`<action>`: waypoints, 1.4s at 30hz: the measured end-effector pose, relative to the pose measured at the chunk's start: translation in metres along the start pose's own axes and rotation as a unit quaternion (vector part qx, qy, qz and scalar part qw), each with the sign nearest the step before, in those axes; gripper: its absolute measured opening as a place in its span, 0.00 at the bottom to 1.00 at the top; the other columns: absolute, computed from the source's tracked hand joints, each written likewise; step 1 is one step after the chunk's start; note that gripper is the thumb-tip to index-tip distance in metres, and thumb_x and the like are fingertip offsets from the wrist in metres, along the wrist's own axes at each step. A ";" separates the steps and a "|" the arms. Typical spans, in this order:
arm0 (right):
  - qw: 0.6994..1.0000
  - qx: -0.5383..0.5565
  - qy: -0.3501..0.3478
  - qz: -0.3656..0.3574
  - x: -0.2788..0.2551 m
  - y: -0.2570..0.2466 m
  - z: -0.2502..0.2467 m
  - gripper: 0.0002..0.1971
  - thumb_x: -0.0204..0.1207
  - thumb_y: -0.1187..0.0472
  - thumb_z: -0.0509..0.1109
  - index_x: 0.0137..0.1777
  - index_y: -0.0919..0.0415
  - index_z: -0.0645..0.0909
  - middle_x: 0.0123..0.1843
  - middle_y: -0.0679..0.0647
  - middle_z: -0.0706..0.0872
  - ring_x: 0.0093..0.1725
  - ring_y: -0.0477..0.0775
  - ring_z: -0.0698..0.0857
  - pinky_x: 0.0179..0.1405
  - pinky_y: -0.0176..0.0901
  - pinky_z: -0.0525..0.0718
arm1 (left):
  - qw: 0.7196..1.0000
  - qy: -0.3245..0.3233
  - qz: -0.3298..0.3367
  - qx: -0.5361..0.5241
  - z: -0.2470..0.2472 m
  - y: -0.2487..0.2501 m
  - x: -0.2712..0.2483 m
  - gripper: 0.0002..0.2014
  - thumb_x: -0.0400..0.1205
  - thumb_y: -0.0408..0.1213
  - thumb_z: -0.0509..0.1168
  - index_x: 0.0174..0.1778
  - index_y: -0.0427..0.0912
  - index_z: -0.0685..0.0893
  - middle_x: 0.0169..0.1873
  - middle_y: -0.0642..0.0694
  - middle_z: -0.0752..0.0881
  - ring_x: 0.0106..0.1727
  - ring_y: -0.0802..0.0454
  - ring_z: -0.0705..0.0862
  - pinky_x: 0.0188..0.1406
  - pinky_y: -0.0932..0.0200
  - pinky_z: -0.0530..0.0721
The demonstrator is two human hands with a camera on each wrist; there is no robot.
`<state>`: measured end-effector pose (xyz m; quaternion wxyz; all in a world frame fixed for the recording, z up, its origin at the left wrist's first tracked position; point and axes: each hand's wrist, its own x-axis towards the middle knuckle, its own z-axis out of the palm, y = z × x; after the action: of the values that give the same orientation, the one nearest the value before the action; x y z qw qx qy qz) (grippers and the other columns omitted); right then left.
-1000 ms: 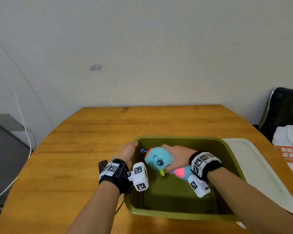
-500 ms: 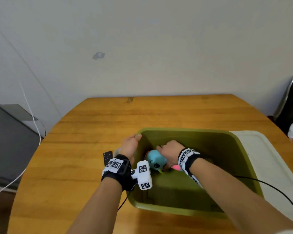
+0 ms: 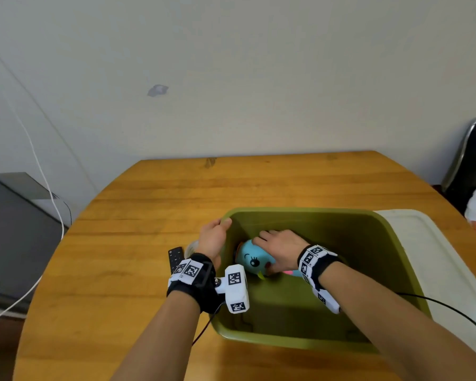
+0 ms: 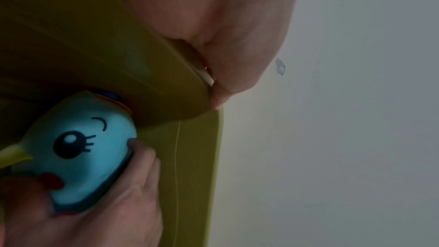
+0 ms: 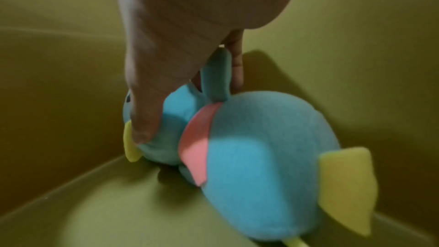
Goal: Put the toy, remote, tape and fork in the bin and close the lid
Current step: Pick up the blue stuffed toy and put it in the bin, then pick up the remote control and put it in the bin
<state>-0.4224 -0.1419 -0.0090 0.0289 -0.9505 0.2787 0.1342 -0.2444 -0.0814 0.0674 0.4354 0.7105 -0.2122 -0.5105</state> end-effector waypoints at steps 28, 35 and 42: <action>0.816 0.315 0.457 0.165 0.036 -0.015 -0.123 0.23 0.80 0.54 0.65 0.23 0.61 0.71 0.18 0.51 0.71 0.20 0.47 0.65 0.19 0.48 0.66 | 0.922 0.139 -0.121 0.341 -0.124 -0.137 0.113 0.35 0.64 0.44 0.78 0.63 0.33 0.75 0.61 0.32 0.81 0.60 0.30 0.84 0.59 0.41 0.85; 0.826 0.331 0.431 0.151 0.049 -0.030 -0.125 0.22 0.79 0.58 0.69 0.24 0.63 0.72 0.19 0.57 0.75 0.22 0.46 0.65 0.20 0.51 0.69 | 0.974 0.155 -0.143 0.085 -0.142 -0.117 0.125 0.18 0.71 0.37 0.73 0.52 0.28 0.86 0.34 0.34 0.86 0.36 0.37 0.85 0.47 0.40 0.88; 0.825 0.366 0.403 0.152 0.064 -0.041 -0.134 0.21 0.79 0.58 0.70 0.26 0.66 0.75 0.21 0.61 0.78 0.22 0.51 0.71 0.25 0.58 0.76 | 0.989 0.119 0.025 -0.089 -0.135 -0.010 0.092 0.18 0.77 0.30 0.73 0.63 0.34 0.81 0.42 0.40 0.84 0.41 0.42 0.83 0.42 0.50 0.84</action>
<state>-0.3163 -0.1578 0.1021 0.2394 -0.7851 0.4351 -0.3703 -0.0876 -0.0907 0.0225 0.5314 0.7190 -0.1305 -0.4285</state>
